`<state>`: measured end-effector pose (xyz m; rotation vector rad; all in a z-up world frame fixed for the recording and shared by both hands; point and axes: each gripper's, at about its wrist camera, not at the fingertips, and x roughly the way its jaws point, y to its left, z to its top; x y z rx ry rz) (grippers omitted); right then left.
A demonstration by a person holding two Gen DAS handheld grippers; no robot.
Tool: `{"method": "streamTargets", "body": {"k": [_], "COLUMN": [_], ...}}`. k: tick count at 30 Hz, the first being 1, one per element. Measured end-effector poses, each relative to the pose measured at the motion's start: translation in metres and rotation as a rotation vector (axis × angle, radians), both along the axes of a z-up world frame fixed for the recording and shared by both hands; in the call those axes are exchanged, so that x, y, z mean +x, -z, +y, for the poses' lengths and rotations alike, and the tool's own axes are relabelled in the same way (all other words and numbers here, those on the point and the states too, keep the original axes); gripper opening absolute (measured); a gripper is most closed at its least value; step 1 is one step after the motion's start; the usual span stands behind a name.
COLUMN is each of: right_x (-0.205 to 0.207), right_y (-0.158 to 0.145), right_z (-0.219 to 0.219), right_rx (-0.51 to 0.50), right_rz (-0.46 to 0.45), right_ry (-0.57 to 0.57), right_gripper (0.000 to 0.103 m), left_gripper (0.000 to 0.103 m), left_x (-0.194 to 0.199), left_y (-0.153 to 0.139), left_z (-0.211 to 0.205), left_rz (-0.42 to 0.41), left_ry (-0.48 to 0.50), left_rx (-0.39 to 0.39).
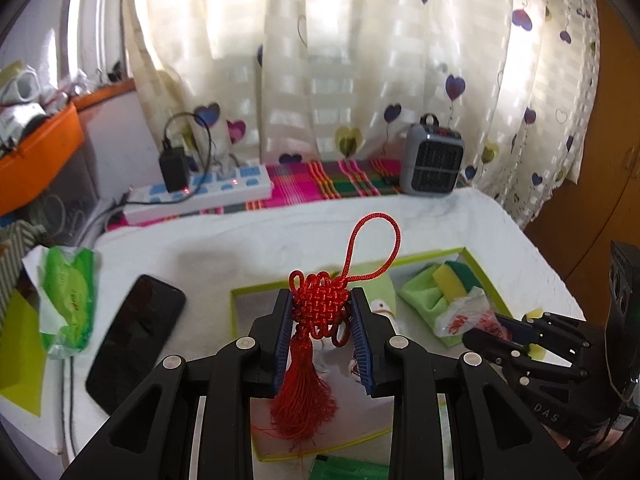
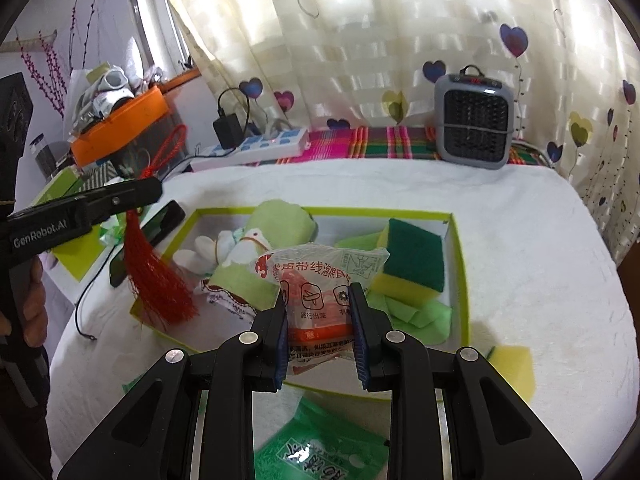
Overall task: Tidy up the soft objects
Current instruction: 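Carry the red knot with the left gripper while the right gripper carries the plastic bag over the box lid, then lower both grippers into the box lid and open them to release knot and bag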
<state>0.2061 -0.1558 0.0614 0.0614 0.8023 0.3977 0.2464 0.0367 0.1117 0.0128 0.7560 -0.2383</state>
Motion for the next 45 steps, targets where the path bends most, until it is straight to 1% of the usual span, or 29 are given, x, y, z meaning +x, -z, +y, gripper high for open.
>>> {"method": "streamTargets", "body": {"k": [4,7,8,10,13,16,20,27,29,37,42,45], "right_x": [0.008,0.016,0.019,0.023,0.032,0.038,0.042,0.047,0.047,0.046,0.045,0.044], "right_y": [0.008,0.014,0.015,0.017,0.02,0.023,0.027,0.035,0.036,0.037,0.037,0.036], "right_z": [0.008,0.014,0.016,0.018,0.019,0.021,0.027,0.03,0.03,0.035,0.036,0.035], "right_rx": [-0.031,-0.061,-0.066,-0.087,-0.103,-0.112,-0.153,-0.179,-0.177,-0.173,-0.17,-0.169], "right_rz": [0.014,0.019,0.022,0.021,0.022,0.028,0.015,0.038,0.036,0.036,0.036,0.033], "right_ry": [-0.006,0.004,0.006,0.021,0.049,0.053,0.063,0.052,0.05,0.034,0.031,0.035], "right_gripper": [0.027,0.027,0.027,0.027,0.027,0.027,0.027,0.029,0.03,0.044,0.051,0.054], "left_gripper": [0.027,0.027,0.027,0.027,0.027,0.027,0.027,0.029,0.029,0.032,0.039,0.042], "left_x": [0.013,0.023,0.026,0.03,0.038,0.043,0.05,0.057,0.059,0.059,0.059,0.058], "left_y": [0.015,0.026,0.028,0.033,0.04,0.045,0.05,0.06,0.063,0.064,0.064,0.064], "left_z": [-0.004,-0.001,-0.001,-0.001,0.002,0.001,0.001,0.001,0.0,0.0,0.002,0.002], "left_rz": [0.036,0.071,0.077,0.079,0.102,0.107,0.124,0.147,0.157,0.152,0.154,0.154], "left_ry": [-0.005,-0.018,-0.025,-0.029,-0.041,-0.041,-0.054,-0.067,-0.063,-0.067,-0.074,-0.075], "left_rx": [0.006,-0.014,-0.01,0.001,-0.01,-0.007,-0.006,0.0,0.005,0.003,-0.009,-0.008]}}
